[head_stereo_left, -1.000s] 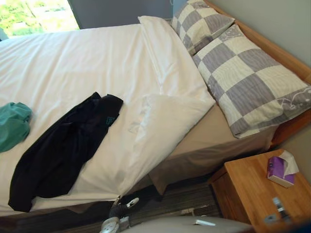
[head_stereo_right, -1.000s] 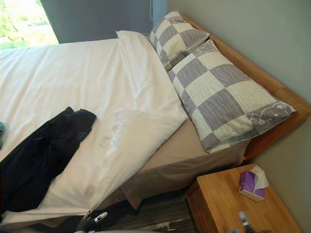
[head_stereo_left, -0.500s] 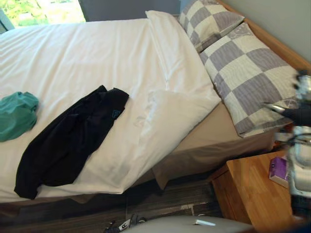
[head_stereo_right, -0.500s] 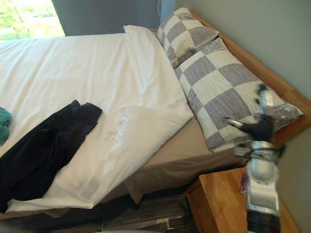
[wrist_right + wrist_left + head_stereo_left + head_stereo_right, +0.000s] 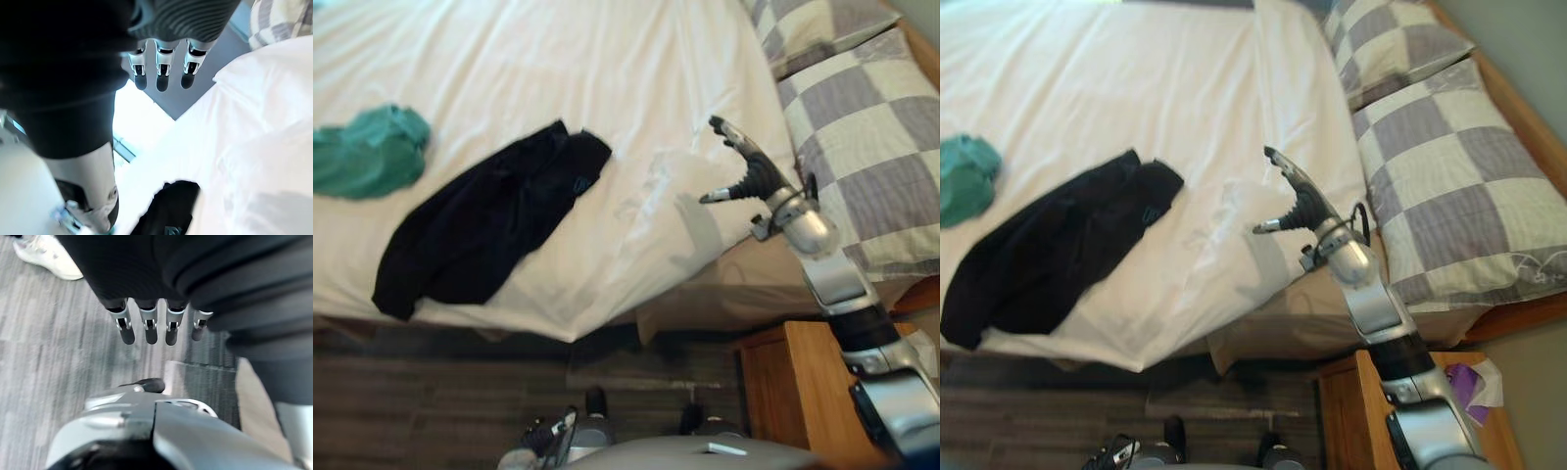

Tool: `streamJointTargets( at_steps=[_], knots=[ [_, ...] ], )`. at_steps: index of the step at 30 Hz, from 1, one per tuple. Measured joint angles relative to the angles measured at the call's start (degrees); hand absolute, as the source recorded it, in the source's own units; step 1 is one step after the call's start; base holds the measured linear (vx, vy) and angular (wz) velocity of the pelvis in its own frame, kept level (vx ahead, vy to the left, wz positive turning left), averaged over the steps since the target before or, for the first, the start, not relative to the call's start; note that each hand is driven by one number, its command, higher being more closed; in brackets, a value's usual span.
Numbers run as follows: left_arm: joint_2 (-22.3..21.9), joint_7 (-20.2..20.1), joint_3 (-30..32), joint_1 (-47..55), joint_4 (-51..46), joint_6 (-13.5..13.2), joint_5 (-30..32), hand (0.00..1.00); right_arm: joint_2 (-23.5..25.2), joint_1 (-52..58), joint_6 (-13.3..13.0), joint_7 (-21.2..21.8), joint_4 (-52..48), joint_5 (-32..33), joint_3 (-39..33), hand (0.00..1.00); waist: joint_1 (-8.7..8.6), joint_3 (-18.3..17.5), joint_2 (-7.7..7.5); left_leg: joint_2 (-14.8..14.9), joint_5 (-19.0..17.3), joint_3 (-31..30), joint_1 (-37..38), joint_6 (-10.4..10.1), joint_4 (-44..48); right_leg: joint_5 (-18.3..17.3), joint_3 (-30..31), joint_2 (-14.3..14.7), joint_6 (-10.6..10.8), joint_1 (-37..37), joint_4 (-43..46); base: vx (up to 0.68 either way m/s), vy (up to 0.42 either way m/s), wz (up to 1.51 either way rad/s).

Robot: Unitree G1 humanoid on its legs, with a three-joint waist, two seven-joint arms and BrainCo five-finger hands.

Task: Tidy the bed and pick cloth on bed and put in laundry

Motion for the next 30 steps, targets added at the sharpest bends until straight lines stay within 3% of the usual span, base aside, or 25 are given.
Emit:
streamJointTargets(
  at_steps=[2,7,11,16,20,27,28,30],
  knots=[
    [1.17,0.13,0.31,-2.06,-0.45,0.65,0.02,0.0,0.0,-4.55,0.59,-2.43,3.82,-4.9,1.92,0.0,0.87,2.47,-1.08,0.85,0.08,-1.48,-2.89,0.11,1.61,1.97,0.35,0.7,-0.28,-1.47,-0.03,-0.08,0.03,0.3],
    [2.84,0.26,2.0,-4.13,-2.47,1.04,0.12,0.0,-0.14,-11.43,2.53,-5.38,10.59,-9.03,2.21,0.0,2.87,6.09,-2.65,1.66,-0.05,-2.87,-7.44,0.36,4.29,4.48,0.33,1.35,-0.54,-3.93,-0.04,-0.04,0.049,0.2],
    [3.52,0.99,3.04,-6.32,-3.8,1.97,0.16,0.0,-2.54,-15.86,5.03,-7.18,14.97,-9.66,3.16,0.0,4.04,9.18,-2.76,1.79,-0.38,-3.92,-10.77,0.87,6.39,6.02,0.34,1.41,-0.41,-5.78,-0.03,-0.03,0.062,0.15],
    [3.89,1.79,2.98,-8.45,-6.02,2.46,0.04,0.0,-7.11,-20.27,8.1,-7.55,18.58,-10.95,3.95,0.0,4.25,12.64,-2.68,1.71,-0.37,-4.91,-14.14,1.46,8.03,7.47,0.39,1.33,-0.61,-8.05,-0.03,0.0,0.066,0.06],
    [4.05,2.25,2.8,-11.17,-7.05,4.01,0.01,0.0,-8.93,-21.25,9.81,-7.54,19.48,-10.8,3.97,0.0,4.37,12.88,-2.68,1.78,-0.51,-5.17,-16.97,1.65,9.46,7.56,0.46,1.35,-0.62,-10.16,0.04,0.04,0.028,0.02],
    [4.7,2.68,1.14,-16.41,-6.91,7.0,-1.77,0.0,-9.21,-26.0,15.76,-7.23,25.89,-10.76,3.95,0.0,4.25,13.74,-1.55,2.97,-0.62,-5.02,-21.97,1.76,11.97,9.33,2.04,2.31,-1.03,-14.51,0.21,0.0,0.019,-0.08],
    [4.77,2.7,0.41,-16.93,-6.84,7.16,-1.77,0.0,-9.24,-26.52,16.09,-7.0,26.56,-10.75,3.95,1.0,4.28,13.8,-1.45,2.98,-0.6,-5.0,-22.44,1.8,12.06,9.33,2.04,2.28,-1.03,-14.99,0.21,-0.03,0.011,-0.04],
    [4.53,2.79,-1.09,-18.89,-6.62,7.81,-2.67,0.0,-10.24,-28.3,16.5,-5.78,27.96,-10.58,3.95,1.0,4.4,14.5,-0.35,2.98,-0.45,-4.98,-24.19,1.98,12.77,9.32,2.07,2.2,-1.02,-16.3,0.19,-0.02,0.004,-0.01]
  ],
)
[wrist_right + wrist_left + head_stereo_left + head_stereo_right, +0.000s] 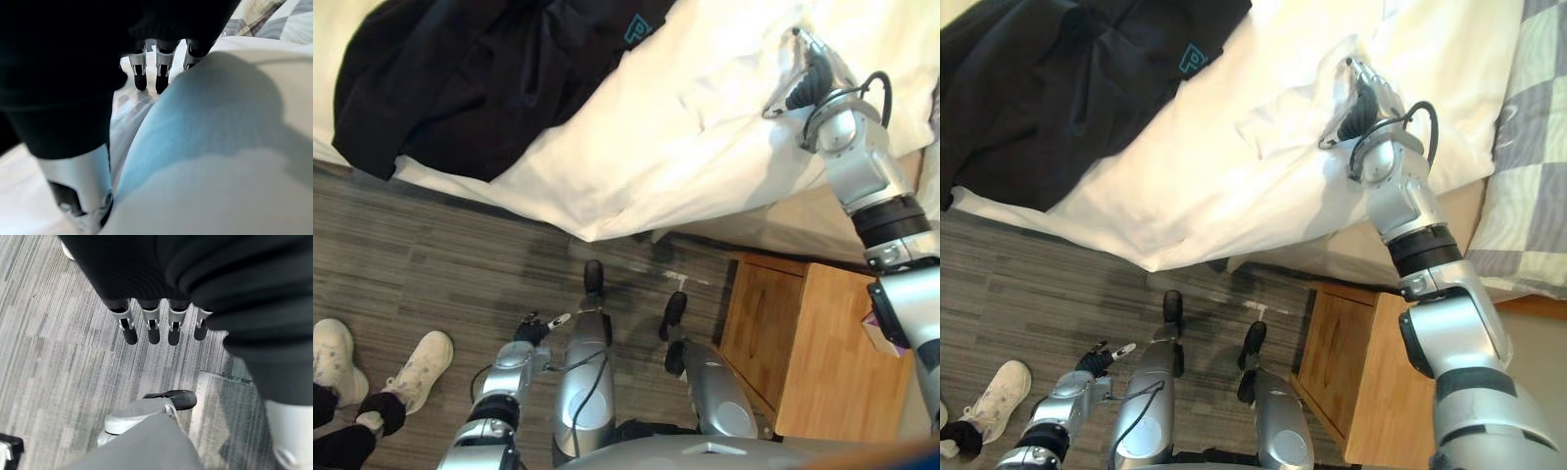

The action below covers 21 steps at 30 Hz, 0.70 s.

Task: Tidy the bed and pick cloth on bed and put in laundry

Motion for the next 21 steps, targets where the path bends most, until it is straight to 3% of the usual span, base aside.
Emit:
streamJointTargets(
  at_steps=[2,6,11,15,17,19,21],
  knots=[
    [0.13,0.11,-1.07,-0.51,0.02,0.46,-1.4,0.0,-0.04,-0.86,0.02,1.21,1.1,0.82,0.0,1.0,0.28,0.08,0.13,0.0,0.24,0.2,-0.61,0.1,0.06,-0.01,0.1,0.0,0.01,-0.76,-0.05,-0.03,0.002,-0.08],
    [-0.35,0.13,-1.74,-1.4,0.04,0.65,-3.59,0.0,-0.09,-1.07,-0.31,1.09,3.23,9.45,-0.74,1.0,0.67,0.3,0.48,0.11,0.92,1.21,-0.81,0.16,-0.08,-0.19,0.59,0.01,-0.02,-1.36,-0.13,-0.02,-0.014,-0.09],
    [-0.54,0.06,-2.95,-3.13,-0.01,1.8,-3.64,0.0,-0.09,1.5,-4.28,-0.81,4.07,16.37,-4.95,1.0,0.74,0.35,0.56,-0.09,2.25,1.42,0.14,-0.03,-1.72,-1.06,0.66,-0.03,-0.66,-1.04,-0.15,-0.01,-0.016,0.02],
    [-1.76,0.0,-3.34,-2.76,-0.26,3.68,-3.55,0.0,0.59,12.96,-6.86,-2.31,-4.44,22.16,-11.16,1.0,0.44,0.33,0.58,-0.06,2.51,2.35,3.77,-0.14,-2.55,-1.49,1.48,-0.06,-0.78,1.81,-0.14,0.01,-0.023,-0.08],
    [-2.09,0.01,-3.37,-1.67,-1.47,4.82,-3.35,0.0,2.76,19.63,-7.01,-3.52,-9.78,23.52,-14.59,1.0,-0.6,0.31,0.54,-0.13,2.52,3.23,6.58,-0.15,-3.63,-1.6,1.71,-0.15,-0.81,3.72,-0.17,0.02,-0.022,-0.19],
    [-2.18,0.01,-3.5,-0.13,-2.93,5.77,-2.74,0.0,5.56,26.77,-7.53,-5.24,-14.83,26.33,-17.62,1.0,-1.46,-0.16,0.1,-0.24,2.46,4.78,9.03,-0.27,-4.55,-1.9,3.28,-0.3,-0.49,4.95,-0.19,0.01,-0.01,-0.3],
    [-2.59,0.68,-3.81,2.22,-2.73,7.37,-2.41,0.0,11.49,37.15,-8.34,-7.88,-19.52,29.66,-20.9,1.0,-3.25,-3.59,-1.23,-1.4,2.19,6.76,10.91,-0.7,-5.97,-4.56,5.23,-1.38,0.25,5.35,-0.4,0.04,-0.019,-0.32]
  ],
)
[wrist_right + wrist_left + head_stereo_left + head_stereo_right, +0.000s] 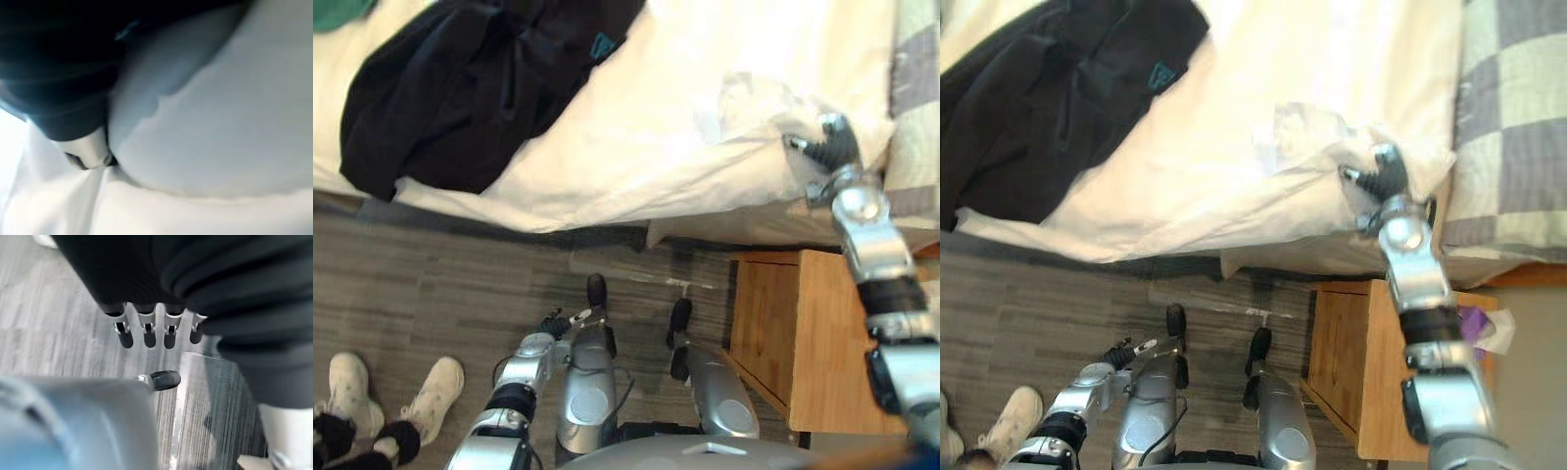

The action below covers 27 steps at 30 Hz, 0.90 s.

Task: Tidy the bed and pick cloth on bed and put in laundry

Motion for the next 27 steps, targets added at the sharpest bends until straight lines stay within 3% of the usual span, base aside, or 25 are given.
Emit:
streamJointTargets(
  at_steps=[2,3,5,8,10,13,17,22,26,27],
  knots=[
    [-0.85,1.24,-0.11,2.32,0.05,0.94,0.33,0.0,4.72,7.79,-1.55,-1.32,-2.28,0.5,-1.1,1.0,-1.61,-1.91,0.14,-0.08,-0.04,0.99,2.88,-0.12,-1.21,-0.49,0.99,0.02,0.37,1.82,-0.06,0.07,-0.027,-0.27],
    [-1.7,1.59,-0.38,3.72,0.1,1.32,0.48,0.0,7.64,13.05,-3.0,-2.2,-3.83,1.16,-1.78,0.0,-2.13,-4.18,0.48,-0.29,0.17,1.11,4.49,-0.14,-2.22,-0.75,1.28,-0.03,0.58,2.68,-0.04,0.08,-0.019,-0.28],
    [-3.03,1.57,-2.25,5.86,0.3,1.58,0.54,0.0,11.38,19.38,-6.25,-2.46,-5.26,1.46,-2.49,0.0,-3.45,-8.16,1.29,-0.61,0.31,1.72,7.06,-0.45,-4.18,-1.41,1.54,-0.18,1.46,4.06,-0.05,0.09,-0.012,-0.13],
    [-4.42,1.41,-2.84,7.59,0.58,1.57,0.88,0.0,15.57,24.4,-9.42,-2.3,-4.8,5.98,-4.38,0.0,-3.83,-11.0,2.26,-1.04,0.56,2.4,10.96,-0.77,-6.64,-2.0,2.09,-0.23,1.98,6.47,-0.14,0.12,0.003,-0.13],
    [-5.34,1.14,-3.64,9.94,0.61,1.54,1.02,0.0,19.86,28.59,-11.13,-1.37,-2.75,13.59,-6.9,0.0,-4.67,-13.49,3.87,-1.84,1.04,2.64,14.76,-0.8,-9.53,-2.7,2.21,-0.59,2.63,8.81,-0.26,0.09,0.024,-0.05],
    [-6.14,0.27,-3.62,11.24,2.54,0.37,0.67,0.0,22.6,31.27,-12.45,0.82,4.71,25.28,-9.69,0.0,-5.36,-15.24,5.85,-2.62,0.48,3.62,17.5,-0.73,-9.7,-2.86,2.61,-1.46,2.86,11.28,-1.38,0.07,0.052,-0.1],
    [-6.16,-1.29,-3.46,12.38,3.17,-0.75,0.33,0.0,24.88,31.52,-15.83,1.33,13.23,35.98,-12.86,0.0,-6.39,-16.06,7.2,-2.66,-0.1,4.05,19.48,-1.15,-9.76,-2.82,2.7,-1.67,2.92,13.66,-2.44,0.01,0.009,-0.02],
    [-6.3,-3.26,-2.65,12.69,5.63,-2.27,-1.19,0.0,26.24,32.69,-21.57,-2.84,22.67,44.04,-21.64,0.0,-6.95,-17.48,7.81,-2.16,-0.64,5.68,20.66,-1.9,-10.0,-2.64,4.13,-1.01,2.75,14.26,-3.51,-0.01,-0.009,-0.19],
    [-6.63,-3.84,-0.38,13.29,7.48,-2.31,-1.69,0.0,26.12,34.62,-27.92,-7.41,22.15,43.89,-25.39,0.0,-8.15,-18.16,8.2,-1.43,-1.39,7.24,22.64,-2.41,-10.03,-2.3,5.75,-0.32,2.72,15.43,-4.29,0.0,-0.008,-0.27],
    [-7.02,-3.89,0.29,13.28,7.41,-2.21,-1.69,0.0,26.31,34.77,-29.42,-8.87,20.14,43.74,-26.58,1.0,-8.31,-18.16,8.22,-1.3,-1.58,7.35,22.66,-2.64,-10.04,-2.3,5.75,-0.23,2.71,15.39,-4.28,-0.02,-0.019,-0.17]
  ],
)
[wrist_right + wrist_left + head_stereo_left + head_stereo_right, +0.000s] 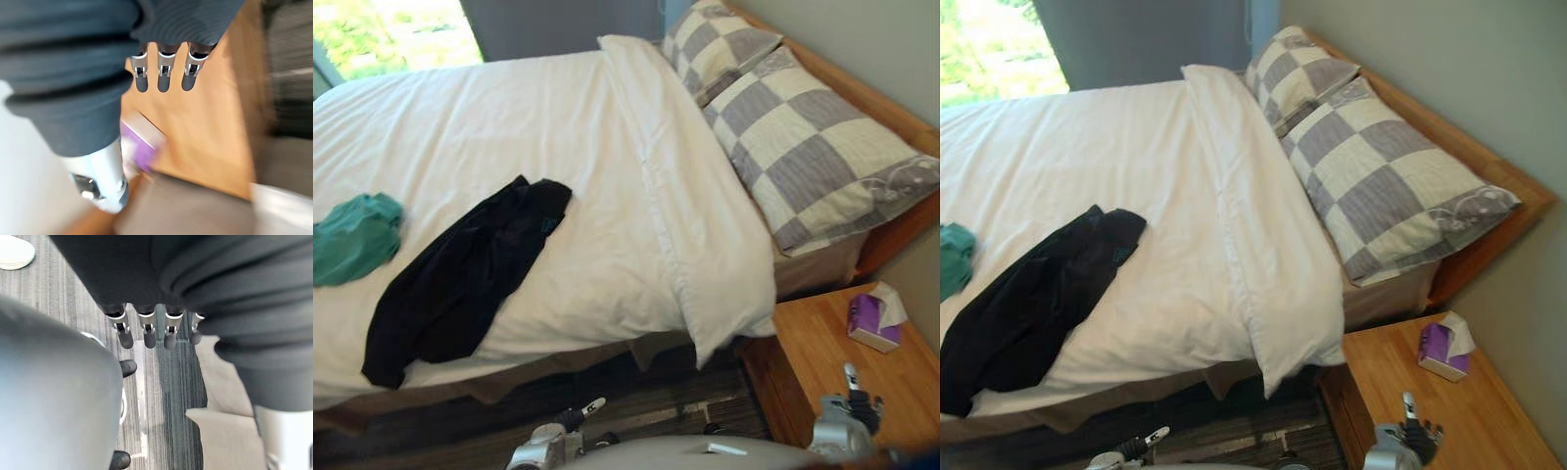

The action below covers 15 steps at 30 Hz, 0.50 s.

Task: Tidy the bed and pick cloth on bed and put in laundry

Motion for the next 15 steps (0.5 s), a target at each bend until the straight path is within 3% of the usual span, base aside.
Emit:
streamJointTargets(
  at_steps=[4,5,6,7,10,15],
  knots=[
    [-1.09,-0.01,0.22,0.16,-0.17,0.21,-0.23,0.0,-0.19,0.27,-3.49,-2.31,-16.86,-6.76,0.87,1.0,0.15,-0.32,0.48,0.17,-0.18,-0.2,-0.17,0.02,0.0,-0.46,-0.22,0.04,0.01,-0.07,-0.01,-0.01,-0.008,0.03],
    [-1.14,0.1,0.14,0.28,-0.21,0.33,-1.11,0.0,-0.54,0.08,-3.73,-1.44,-20.71,-7.88,1.7,1.0,0.24,-0.43,0.41,0.17,-0.26,-0.27,-0.17,-0.02,0.0,-0.52,-0.3,0.05,-0.07,-0.05,0.02,0.02,-0.005,0.05],
    [-1.15,0.27,-0.14,0.57,-0.43,0.46,-1.92,0.0,-1.22,-0.9,-3.24,3.9,-25.39,-7.53,3.42,1.0,0.32,-0.68,0.59,0.13,-0.34,-0.39,-0.19,-0.1,0.0,-0.58,-0.44,0.08,-0.19,-0.02,0.04,0.02,-0.005,0.04],
    [-1.13,0.33,-0.31,0.67,-0.74,0.47,-2.03,0.0,-1.66,-1.25,-2.73,6.05,-26.54,-7.34,4.27,1.0,0.32,-0.67,0.52,0.1,-0.36,-0.45,-0.24,-0.12,0.01,-0.58,-0.51,0.1,-0.19,-0.02,0.01,0.03,-0.004,0.05],
    [-0.5,0.56,-2.32,1.11,-1.45,0.47,-2.11,0.0,-2.86,-3.83,2.66,17.47,-28.14,-2.26,7.61,1.0,0.3,-0.88,0.77,-0.13,-0.28,-1.83,-1.1,-0.06,0.08,-0.57,-1.72,0.08,-0.18,-0.03,-0.12,0.04,-0.01,0.17],
    [-0.04,0.57,-4.99,0.91,-2.54,0.42,-2.13,0.0,-5.93,-10.97,10.31,27.25,-28.16,9.32,11.31,1.0,0.3,0.15,1.55,-0.79,0.28,-3.87,-3.28,0.75,0.32,-0.59,-3.6,-0.57,-0.13,-0.81,-0.86,0.06,-0.009,0.21]
  ],
)
